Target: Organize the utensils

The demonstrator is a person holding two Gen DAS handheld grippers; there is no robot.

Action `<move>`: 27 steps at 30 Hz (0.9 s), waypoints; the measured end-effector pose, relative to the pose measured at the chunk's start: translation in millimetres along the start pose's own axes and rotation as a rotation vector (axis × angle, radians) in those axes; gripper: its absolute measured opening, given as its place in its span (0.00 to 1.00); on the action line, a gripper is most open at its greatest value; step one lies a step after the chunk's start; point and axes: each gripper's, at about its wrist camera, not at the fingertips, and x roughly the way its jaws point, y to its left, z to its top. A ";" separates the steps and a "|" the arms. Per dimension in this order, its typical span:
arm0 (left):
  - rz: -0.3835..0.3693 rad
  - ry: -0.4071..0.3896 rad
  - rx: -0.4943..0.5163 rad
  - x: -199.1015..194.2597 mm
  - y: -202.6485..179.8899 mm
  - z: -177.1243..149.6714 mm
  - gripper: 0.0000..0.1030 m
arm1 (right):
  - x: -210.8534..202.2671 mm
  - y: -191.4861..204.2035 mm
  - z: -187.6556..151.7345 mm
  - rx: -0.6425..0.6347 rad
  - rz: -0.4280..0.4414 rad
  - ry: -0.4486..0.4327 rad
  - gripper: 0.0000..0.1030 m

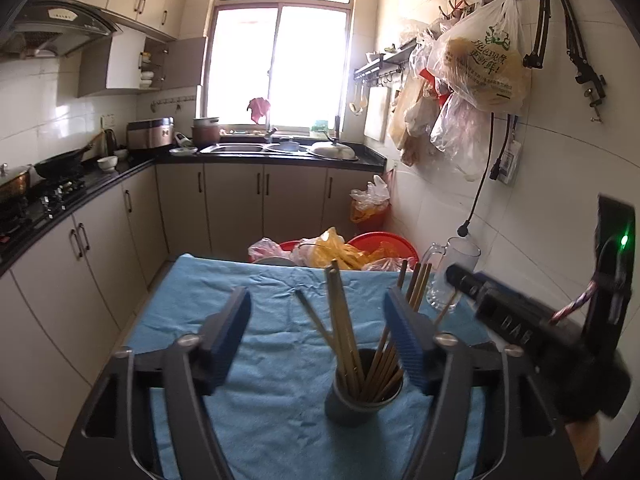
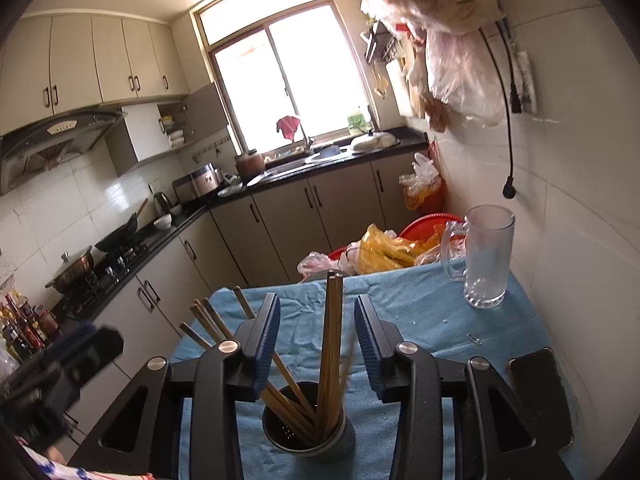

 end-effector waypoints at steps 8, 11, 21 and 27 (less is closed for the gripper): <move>0.087 -0.037 0.005 -43.8 4.4 -19.4 0.98 | -44.8 3.0 -13.7 -0.018 -0.025 -0.027 0.52; 0.115 -0.052 0.013 -62.4 3.2 -28.4 0.98 | -59.7 2.0 -27.6 -0.020 -0.038 -0.021 0.55; 0.180 -0.077 0.038 -107.8 -3.3 -72.8 0.98 | -97.0 5.7 -94.0 -0.046 -0.104 0.040 0.59; 0.215 -0.076 0.024 -124.1 -4.2 -97.0 1.00 | -107.9 5.4 -122.5 -0.043 -0.133 0.077 0.61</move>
